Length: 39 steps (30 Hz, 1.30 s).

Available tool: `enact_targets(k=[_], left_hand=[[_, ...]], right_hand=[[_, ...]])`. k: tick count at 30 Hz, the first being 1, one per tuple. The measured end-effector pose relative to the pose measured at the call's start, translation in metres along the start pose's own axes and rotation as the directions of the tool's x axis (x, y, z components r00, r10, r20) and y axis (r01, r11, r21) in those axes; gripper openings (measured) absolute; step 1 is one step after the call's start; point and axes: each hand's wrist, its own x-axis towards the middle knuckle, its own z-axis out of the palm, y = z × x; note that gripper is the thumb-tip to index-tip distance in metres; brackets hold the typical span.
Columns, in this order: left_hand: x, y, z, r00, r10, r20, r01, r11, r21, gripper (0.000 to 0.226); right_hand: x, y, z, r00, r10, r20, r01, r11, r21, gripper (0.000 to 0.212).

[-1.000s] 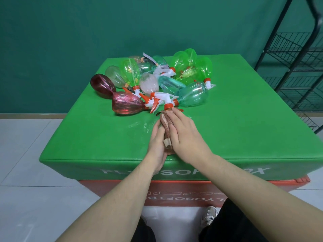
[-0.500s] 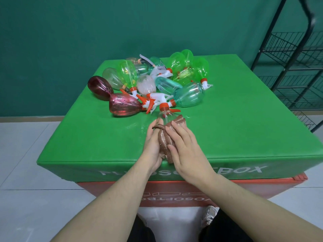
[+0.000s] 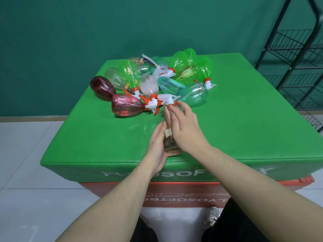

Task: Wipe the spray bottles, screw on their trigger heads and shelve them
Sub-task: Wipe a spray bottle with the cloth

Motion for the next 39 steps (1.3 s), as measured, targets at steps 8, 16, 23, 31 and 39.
enact_targets(k=[8,16,23,31,39], left_hand=[[0.000,-0.003,-0.001,1.000,0.012,-0.015,-0.013,0.997,-0.074,0.040],[-0.002,-0.004,0.002,0.995,0.076,-0.059,-0.080,0.995,-0.067,0.041],[0.003,-0.006,-0.002,0.989,0.072,-0.133,-0.085,0.992,-0.092,0.038],[0.007,-0.007,-0.004,0.989,0.039,-0.142,-0.051,0.995,-0.080,0.027],[0.002,0.001,-0.003,1.000,0.006,-0.008,-0.006,0.998,-0.070,0.064]], right_hand=[[-0.008,0.002,0.004,0.999,-0.018,0.033,0.016,0.999,0.047,0.046],[-0.036,0.014,-0.001,0.987,-0.153,0.057,0.158,0.982,-0.107,0.050],[-0.060,0.018,0.005,0.982,-0.182,0.044,0.187,0.966,-0.180,0.051],[-0.067,0.022,0.007,0.980,-0.195,0.028,0.197,0.973,-0.123,0.049],[-0.042,0.016,-0.001,0.990,-0.143,0.008,0.144,0.989,-0.038,0.051]])
